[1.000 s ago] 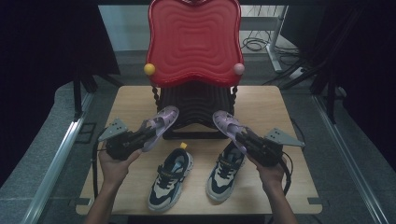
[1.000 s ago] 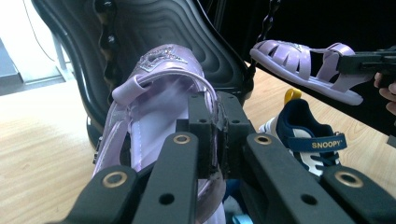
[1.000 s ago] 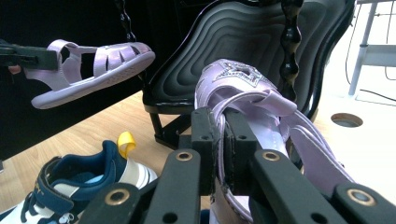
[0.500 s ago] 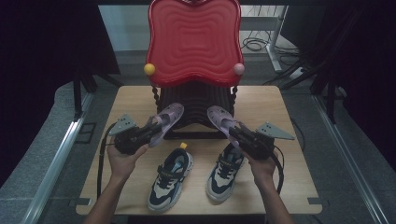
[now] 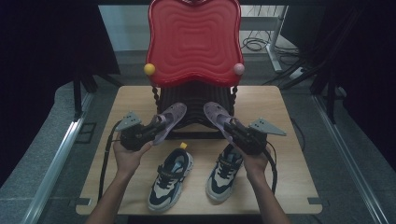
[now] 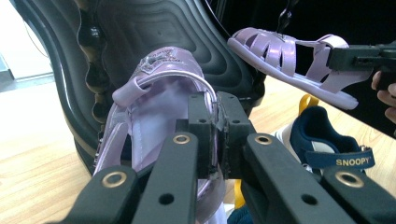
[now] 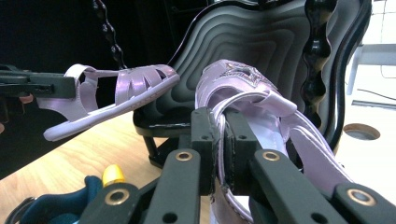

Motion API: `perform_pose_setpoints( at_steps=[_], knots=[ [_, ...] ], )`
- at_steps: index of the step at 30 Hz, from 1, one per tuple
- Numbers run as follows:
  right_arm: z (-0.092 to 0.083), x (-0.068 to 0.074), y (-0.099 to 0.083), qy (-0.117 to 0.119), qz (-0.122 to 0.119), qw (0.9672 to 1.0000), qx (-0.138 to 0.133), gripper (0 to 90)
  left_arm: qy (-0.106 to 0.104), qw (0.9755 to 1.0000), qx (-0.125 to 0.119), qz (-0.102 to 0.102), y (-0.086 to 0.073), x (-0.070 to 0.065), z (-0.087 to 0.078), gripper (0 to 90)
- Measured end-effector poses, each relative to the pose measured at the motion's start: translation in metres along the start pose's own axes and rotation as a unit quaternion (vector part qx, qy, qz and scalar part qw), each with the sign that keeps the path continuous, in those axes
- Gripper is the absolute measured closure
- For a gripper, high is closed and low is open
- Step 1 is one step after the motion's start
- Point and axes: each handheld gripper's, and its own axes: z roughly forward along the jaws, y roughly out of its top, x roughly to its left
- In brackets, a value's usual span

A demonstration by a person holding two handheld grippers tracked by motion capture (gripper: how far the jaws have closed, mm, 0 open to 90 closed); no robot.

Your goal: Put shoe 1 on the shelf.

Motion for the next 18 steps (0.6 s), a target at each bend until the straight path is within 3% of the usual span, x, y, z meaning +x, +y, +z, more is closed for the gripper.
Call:
perform_pose_setpoints(
  at_steps=[14, 18],
  knots=[
    [0.014, 0.003, 0.004, -0.013, -0.011, 0.9999, -0.005, 84.0, 0.004, 1.0, -0.003, 0.0, 0.011, 0.002, 0.013, 85.5],
    [0.019, 0.004, 0.004, -0.018, -0.013, 0.9997, -0.004, 84.0, 0.006, 0.9999, -0.004, 0.009, 0.015, 0.0, 0.017, 85.4]
  ],
)
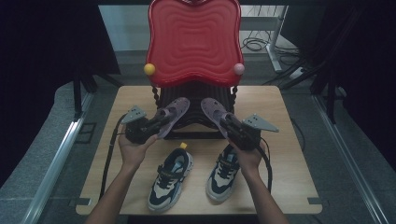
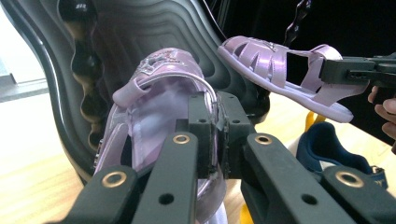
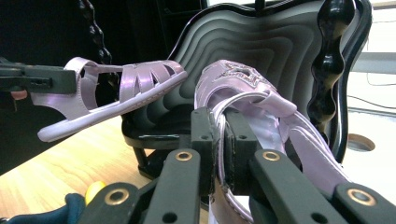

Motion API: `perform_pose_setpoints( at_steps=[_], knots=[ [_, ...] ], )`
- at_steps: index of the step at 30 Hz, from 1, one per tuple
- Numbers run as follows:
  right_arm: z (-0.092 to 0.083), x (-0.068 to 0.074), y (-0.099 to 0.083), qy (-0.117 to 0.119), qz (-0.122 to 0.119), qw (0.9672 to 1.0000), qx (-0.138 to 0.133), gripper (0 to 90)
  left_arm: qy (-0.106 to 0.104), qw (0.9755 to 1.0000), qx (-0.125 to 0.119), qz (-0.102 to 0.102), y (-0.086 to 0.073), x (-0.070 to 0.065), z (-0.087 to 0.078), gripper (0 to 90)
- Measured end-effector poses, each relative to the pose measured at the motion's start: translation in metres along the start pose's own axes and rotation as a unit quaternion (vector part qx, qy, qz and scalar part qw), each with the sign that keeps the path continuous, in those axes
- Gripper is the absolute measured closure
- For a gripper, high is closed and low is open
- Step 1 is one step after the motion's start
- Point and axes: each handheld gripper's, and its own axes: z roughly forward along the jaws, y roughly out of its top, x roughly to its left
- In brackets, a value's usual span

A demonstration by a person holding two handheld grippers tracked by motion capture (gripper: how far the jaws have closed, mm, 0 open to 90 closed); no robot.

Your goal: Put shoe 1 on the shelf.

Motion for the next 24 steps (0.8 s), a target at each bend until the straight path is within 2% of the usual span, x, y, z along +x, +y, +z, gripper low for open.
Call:
perform_pose_setpoints(
  at_steps=[11, 17, 24],
  knots=[
    [0.013, -0.001, 0.004, -0.01, -0.003, 0.9999, 0.002, 84.0, 0.006, 1.0, -0.002, 0.004, 0.007, 0.002, 0.017, 85.4],
    [0.021, 0.0, 0.008, -0.011, -0.001, 0.9999, 0.001, 84.0, 0.016, 0.9997, -0.004, 0.02, 0.014, 0.001, 0.023, 85.3],
    [0.033, 0.003, 0.017, -0.015, -0.006, 0.9998, -0.007, 83.9, 0.019, 0.9993, -0.011, 0.029, 0.021, 0.001, 0.032, 85.3]
  ],
)
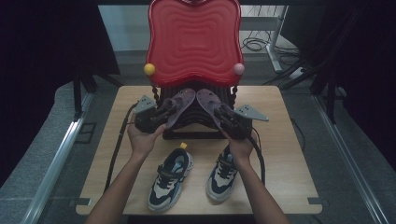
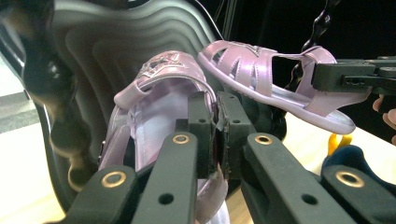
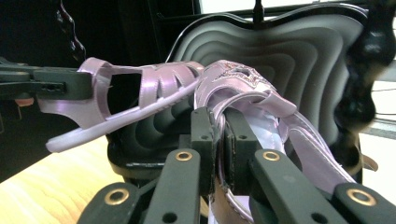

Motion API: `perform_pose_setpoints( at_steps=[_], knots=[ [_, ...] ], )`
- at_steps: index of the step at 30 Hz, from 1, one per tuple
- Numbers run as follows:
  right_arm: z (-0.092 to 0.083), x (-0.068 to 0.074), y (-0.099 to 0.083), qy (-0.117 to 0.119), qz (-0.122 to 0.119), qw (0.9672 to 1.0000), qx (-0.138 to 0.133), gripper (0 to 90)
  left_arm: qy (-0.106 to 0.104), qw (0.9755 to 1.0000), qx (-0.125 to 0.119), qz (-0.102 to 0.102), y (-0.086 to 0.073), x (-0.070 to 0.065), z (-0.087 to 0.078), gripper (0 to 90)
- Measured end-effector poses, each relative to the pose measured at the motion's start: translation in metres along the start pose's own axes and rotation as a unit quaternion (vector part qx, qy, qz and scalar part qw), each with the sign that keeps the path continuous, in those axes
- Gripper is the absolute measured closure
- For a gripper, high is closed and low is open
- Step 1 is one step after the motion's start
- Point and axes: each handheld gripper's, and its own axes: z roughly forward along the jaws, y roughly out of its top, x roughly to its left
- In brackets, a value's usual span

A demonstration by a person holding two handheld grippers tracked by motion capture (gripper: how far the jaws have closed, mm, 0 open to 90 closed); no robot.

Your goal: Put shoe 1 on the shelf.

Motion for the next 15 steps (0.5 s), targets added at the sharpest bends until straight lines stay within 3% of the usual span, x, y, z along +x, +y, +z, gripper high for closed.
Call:
perform_pose_setpoints(
  at_steps=[9, 15],
  knots=[
    [0.012, 0.0, 0.004, -0.011, 0.003, 0.9999, -0.004, 83.9, 0.003, 1.0, -0.003, 0.004, 0.007, 0.0, 0.007, 85.4],
    [0.02, 0.002, 0.006, -0.016, 0.003, 0.9998, -0.014, 84.0, 0.008, 0.9998, -0.018, 0.008, 0.011, -0.002, 0.014, 85.4]
  ],
)
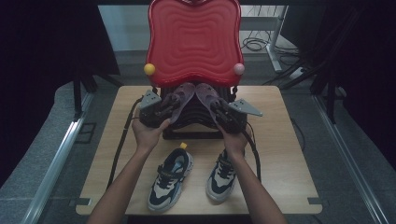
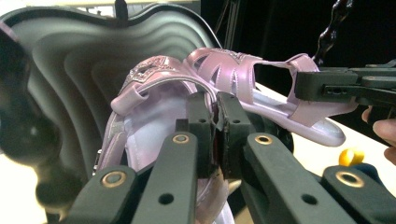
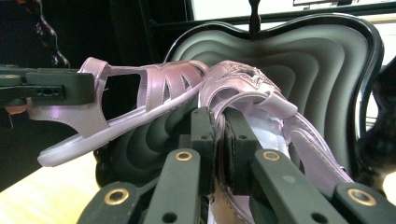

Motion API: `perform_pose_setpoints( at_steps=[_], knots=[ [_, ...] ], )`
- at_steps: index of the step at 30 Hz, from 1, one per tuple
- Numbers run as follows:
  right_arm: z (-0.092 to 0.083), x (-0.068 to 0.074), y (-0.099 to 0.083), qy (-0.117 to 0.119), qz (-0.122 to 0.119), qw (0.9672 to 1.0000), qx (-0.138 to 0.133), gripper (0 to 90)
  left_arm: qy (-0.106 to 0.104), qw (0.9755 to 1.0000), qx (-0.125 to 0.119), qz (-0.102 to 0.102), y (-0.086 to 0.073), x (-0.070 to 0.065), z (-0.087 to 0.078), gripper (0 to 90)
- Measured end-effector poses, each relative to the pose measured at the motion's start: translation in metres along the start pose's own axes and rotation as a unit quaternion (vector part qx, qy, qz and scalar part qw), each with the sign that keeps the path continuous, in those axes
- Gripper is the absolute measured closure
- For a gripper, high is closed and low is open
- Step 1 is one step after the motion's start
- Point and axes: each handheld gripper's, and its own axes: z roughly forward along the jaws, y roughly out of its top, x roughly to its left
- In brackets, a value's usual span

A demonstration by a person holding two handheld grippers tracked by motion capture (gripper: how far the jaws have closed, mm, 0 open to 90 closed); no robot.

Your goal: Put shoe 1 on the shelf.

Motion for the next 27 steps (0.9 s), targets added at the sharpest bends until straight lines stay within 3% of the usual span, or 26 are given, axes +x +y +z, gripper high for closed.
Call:
perform_pose_setpoints(
  at_steps=[16, 27],
  knots=[
    [0.018, -0.002, -0.005, 0.005, 0.007, 0.9999, -0.009, 83.9, 0.001, 0.9999, -0.006, -0.009, -0.008, 0.006, 0.018, 85.4],
    [0.03, -0.001, -0.006, 0.004, -0.005, 0.9996, -0.026, 83.8, 0.013, 0.9997, -0.02, 0.004, -0.011, 0.007, 0.025, 84.9]
  ],
)
